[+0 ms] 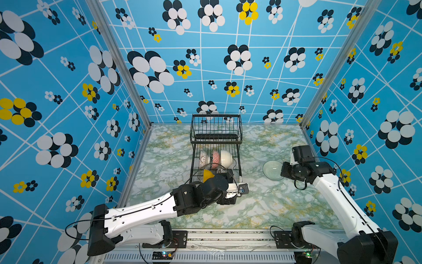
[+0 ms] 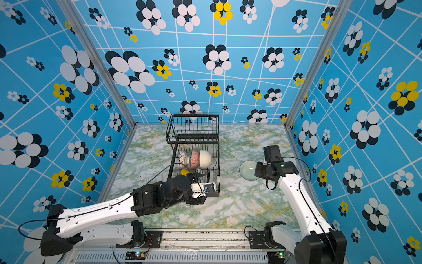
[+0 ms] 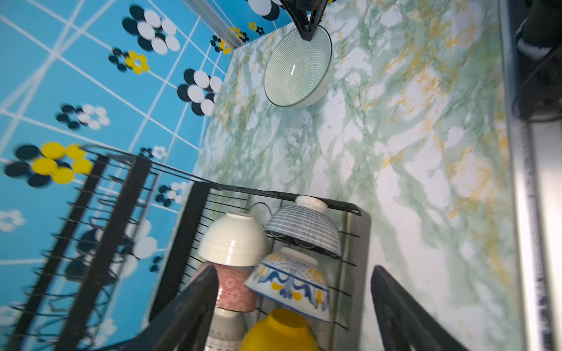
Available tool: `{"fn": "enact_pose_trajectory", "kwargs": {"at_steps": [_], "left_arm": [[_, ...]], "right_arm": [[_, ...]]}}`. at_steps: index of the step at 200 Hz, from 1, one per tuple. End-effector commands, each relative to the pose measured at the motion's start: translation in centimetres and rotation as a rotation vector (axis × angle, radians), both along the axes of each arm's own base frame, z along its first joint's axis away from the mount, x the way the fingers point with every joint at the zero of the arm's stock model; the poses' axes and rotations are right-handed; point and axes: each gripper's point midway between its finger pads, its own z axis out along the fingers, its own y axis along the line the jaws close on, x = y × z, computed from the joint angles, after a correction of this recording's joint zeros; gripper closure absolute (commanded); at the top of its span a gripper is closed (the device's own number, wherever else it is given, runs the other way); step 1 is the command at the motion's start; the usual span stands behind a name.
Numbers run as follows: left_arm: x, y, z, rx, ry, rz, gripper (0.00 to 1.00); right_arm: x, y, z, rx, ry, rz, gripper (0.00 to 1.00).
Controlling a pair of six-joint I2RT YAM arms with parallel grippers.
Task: Load bowls into a dish rack
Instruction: Pick up the bowl from the top-right of the table, then place the bowl in the dish rack.
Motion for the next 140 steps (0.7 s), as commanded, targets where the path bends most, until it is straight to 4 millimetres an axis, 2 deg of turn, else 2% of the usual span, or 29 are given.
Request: {"fn": "enact_pose_trajectory", "kwargs": {"at_steps": [1, 46, 66, 95, 140], "left_arm": [[0.1, -0.7, 0.5, 0.064, -0.142, -0.093, 0.32], [-1.4, -1.8, -0.1, 0.1, -0.155, -0.214, 0.43], [-1.7, -2.2, -0.8, 0.123, -0.147, -0.245, 0.44], [-1.7, -2.7, -1.9, 0.159, -0.145, -0.272, 0.46], [-1.4, -3.4, -3.2, 0.198, -0.122, -0.273, 0.56]], "right_arm": [[-0.5, 2.6, 2.3, -0.016, -0.029, 0.094, 1.0], [-0.5, 7.2, 4.0, -0.057, -0.049, 0.212, 1.0], [-0.3, 9.1, 4.8, -0.069, -0.067, 0.25, 1.0], [-0.2, 11.9, 5.7, -0.078, -0.084, 0.311, 1.0], [0.0, 14.9, 6.5, -0.071, -0.097, 0.367, 1.0]]}}
